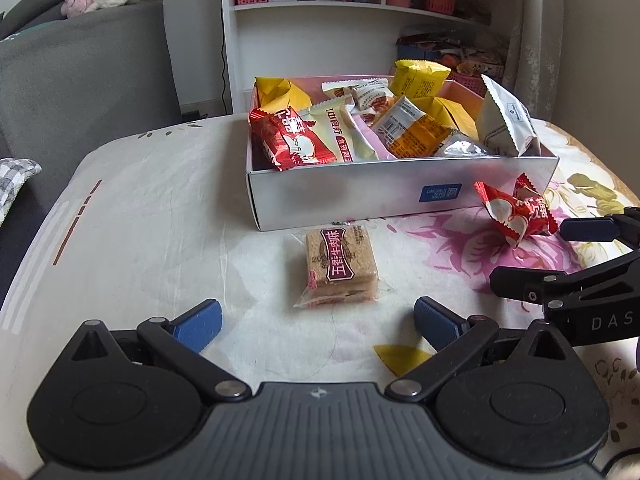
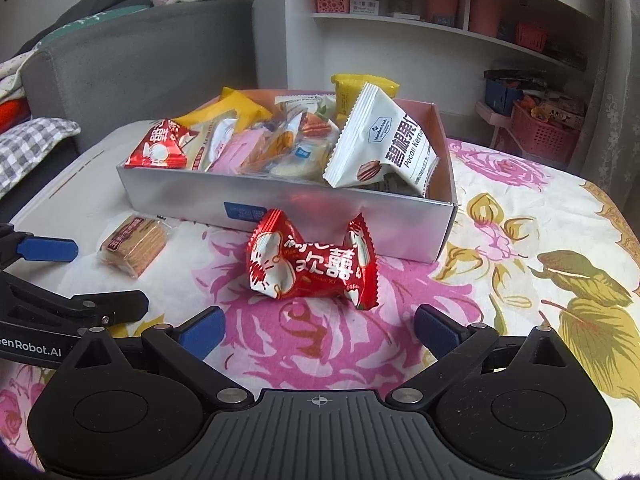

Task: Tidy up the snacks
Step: 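Grasp the brown wafer pack with the left tool while the right tool grasps the red-and-white candy, then carry the wafer pack and red candy into the box and open both tools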

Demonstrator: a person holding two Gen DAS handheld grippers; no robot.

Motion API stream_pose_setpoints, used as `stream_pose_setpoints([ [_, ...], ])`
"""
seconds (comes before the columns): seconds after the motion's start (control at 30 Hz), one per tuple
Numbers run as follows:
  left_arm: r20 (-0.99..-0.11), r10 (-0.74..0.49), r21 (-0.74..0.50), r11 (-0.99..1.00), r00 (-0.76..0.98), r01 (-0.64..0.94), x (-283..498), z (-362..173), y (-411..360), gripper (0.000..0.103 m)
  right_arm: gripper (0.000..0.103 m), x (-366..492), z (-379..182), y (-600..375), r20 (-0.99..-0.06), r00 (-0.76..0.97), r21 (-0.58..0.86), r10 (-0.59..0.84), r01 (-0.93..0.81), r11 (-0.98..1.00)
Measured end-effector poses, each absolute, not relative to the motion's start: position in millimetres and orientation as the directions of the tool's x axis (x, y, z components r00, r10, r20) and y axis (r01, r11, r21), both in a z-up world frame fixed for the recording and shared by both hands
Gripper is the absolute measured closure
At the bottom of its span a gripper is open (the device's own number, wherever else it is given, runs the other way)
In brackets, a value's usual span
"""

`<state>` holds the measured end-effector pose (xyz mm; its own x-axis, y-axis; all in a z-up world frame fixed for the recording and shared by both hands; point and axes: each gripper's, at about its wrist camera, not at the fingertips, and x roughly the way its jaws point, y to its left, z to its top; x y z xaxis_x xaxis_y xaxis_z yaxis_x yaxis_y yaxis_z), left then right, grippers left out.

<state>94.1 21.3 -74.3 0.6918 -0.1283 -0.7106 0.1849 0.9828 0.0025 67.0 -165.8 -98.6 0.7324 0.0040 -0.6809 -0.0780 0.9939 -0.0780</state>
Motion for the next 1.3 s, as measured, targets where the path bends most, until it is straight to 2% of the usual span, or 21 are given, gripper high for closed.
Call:
stream_pose_setpoints([
  [0.43, -0.705, -0.155, -0.028, 0.981, 0.693, 0.191, 106.4, -68.8, 14.4, 0.021, 0.003, 80.0, -97.4, -172.3, -0.652, 0.758, -0.043, 0.031, -0.078, 0.996],
  [0.57, -0.705, -0.158, -0.035, 0.981, 0.691, 0.188, 107.4, -68.1, 13.3, 0.03, 0.004, 82.1, -96.5, -172.2, -0.648, 0.761, -0.041, 0.033, -0.078, 0.996],
  [0.73, -0.707, -0.158, -0.037, 0.982, 0.689, 0.187, 110.3, -65.6, 11.4, 0.043, 0.013, 81.5, -94.7, -169.2, -0.641, 0.767, -0.049, 0.035, -0.087, 0.995],
  [0.83, -0.709, -0.165, -0.05, 0.981, 0.686, 0.185, 109.8, -63.8, 13.6, 0.05, 0.025, 80.4, -93.4, -168.3, -0.638, 0.769, -0.055, 0.034, -0.09, 0.994],
  [0.9, -0.71, -0.173, -0.061, 0.981, 0.683, 0.185, 109.7, -62.9, 15.0, 0.055, 0.041, 80.2, -92.6, -167.9, -0.638, 0.769, -0.055, 0.037, -0.093, 0.994],
  [1.03, -0.709, -0.175, -0.066, 0.981, 0.684, 0.182, 110.1, -60.5, 16.3, 0.07, 0.049, 79.3, -89.6, -166.4, -0.635, 0.77, -0.051, 0.053, -0.109, 0.993],
  [1.3, -0.714, -0.195, -0.075, 0.976, 0.673, 0.203, 108.0, -54.7, 16.1, 0.071, 0.053, 77.2, -78.2, -166.7, -0.616, 0.784, -0.028, 0.074, -0.115, 0.993],
])
